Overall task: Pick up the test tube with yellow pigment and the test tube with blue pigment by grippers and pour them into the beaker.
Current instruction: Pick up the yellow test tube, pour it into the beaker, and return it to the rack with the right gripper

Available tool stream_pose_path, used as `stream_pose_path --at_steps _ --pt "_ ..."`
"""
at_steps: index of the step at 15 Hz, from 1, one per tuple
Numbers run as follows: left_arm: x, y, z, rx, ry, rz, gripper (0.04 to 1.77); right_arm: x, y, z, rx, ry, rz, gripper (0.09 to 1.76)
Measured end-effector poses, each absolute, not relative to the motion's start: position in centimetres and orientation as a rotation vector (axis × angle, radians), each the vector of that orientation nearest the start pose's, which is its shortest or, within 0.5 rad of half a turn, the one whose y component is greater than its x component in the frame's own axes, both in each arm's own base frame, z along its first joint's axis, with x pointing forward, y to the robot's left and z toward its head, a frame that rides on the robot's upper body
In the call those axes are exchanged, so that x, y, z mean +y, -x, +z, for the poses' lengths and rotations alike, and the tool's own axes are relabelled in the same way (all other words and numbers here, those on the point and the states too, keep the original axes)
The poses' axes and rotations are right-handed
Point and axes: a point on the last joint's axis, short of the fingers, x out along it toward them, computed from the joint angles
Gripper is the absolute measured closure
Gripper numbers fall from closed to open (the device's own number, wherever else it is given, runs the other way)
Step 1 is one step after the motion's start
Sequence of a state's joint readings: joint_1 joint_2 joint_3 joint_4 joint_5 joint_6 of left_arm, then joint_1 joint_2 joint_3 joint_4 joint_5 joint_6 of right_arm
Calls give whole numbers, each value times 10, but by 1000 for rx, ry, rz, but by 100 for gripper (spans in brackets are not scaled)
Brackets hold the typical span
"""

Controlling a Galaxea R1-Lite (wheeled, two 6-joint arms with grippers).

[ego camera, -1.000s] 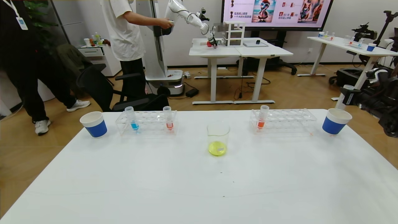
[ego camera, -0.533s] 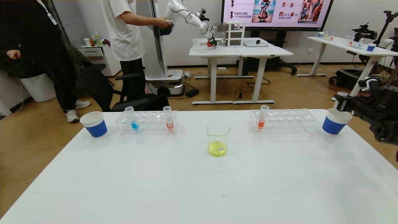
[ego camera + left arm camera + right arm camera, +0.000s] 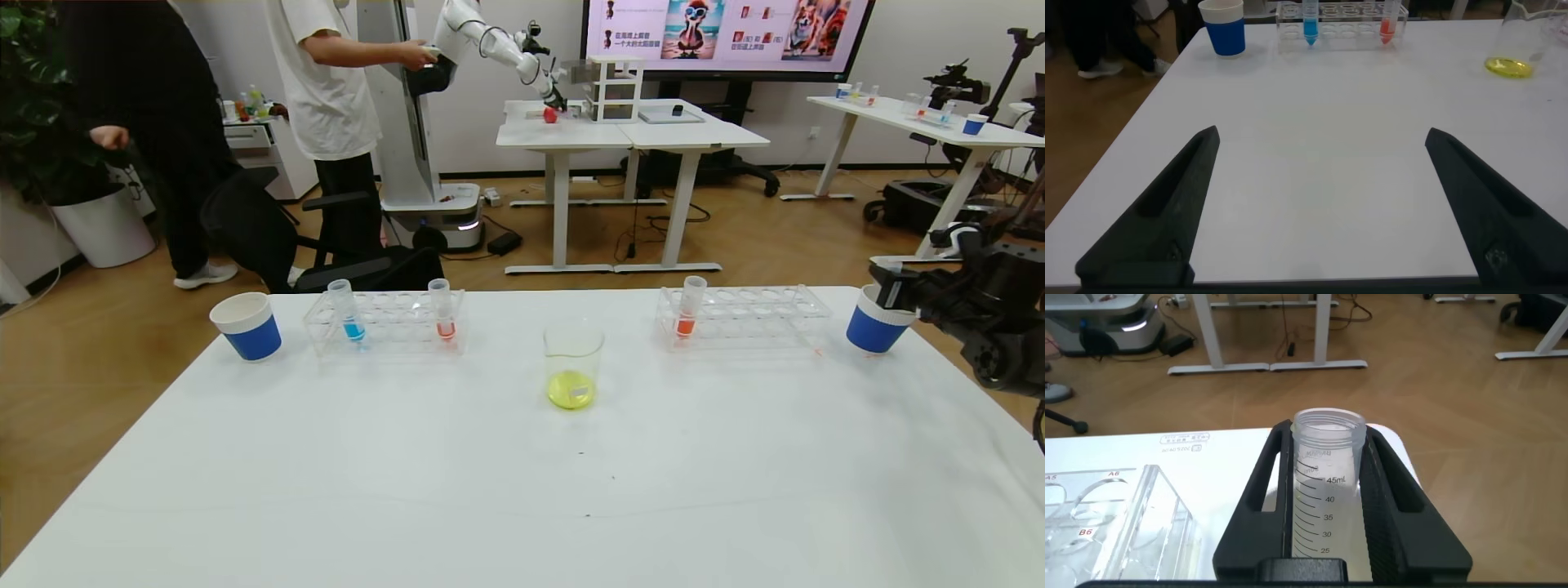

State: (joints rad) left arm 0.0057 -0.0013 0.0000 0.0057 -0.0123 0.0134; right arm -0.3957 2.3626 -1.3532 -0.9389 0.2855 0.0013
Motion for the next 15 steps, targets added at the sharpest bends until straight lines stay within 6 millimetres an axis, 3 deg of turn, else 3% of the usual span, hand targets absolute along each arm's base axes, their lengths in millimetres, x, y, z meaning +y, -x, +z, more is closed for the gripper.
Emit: stream_pose_path --at_steps 1,2,4,5,8,10,12,15 --pt "0 23 75 4 -14 -7 6 -176 -437 96 61 -23 -109 127" --pt "0 23 75 4 -14 -6 6 -176 -436 97 50 -19 -110 105" --pt "0 23 75 5 -14 -7 6 -176 -436 98 45 -16 -113 35" --pt "0 23 75 5 -13 -6 6 -176 -436 98 45 -16 -114 15" --pt "0 23 75 4 -14 -6 6 -172 -437 104 35 -15 -108 11" --pt "0 23 75 4 -14 -6 6 -157 -440 119 9 -10 -78 11" --pt "0 23 75 4 -14 -6 6 -129 -442 139 -2 -8 -26 11" --pt "0 23 75 4 -13 -6 6 -59 -441 175 -20 -9 65 11"
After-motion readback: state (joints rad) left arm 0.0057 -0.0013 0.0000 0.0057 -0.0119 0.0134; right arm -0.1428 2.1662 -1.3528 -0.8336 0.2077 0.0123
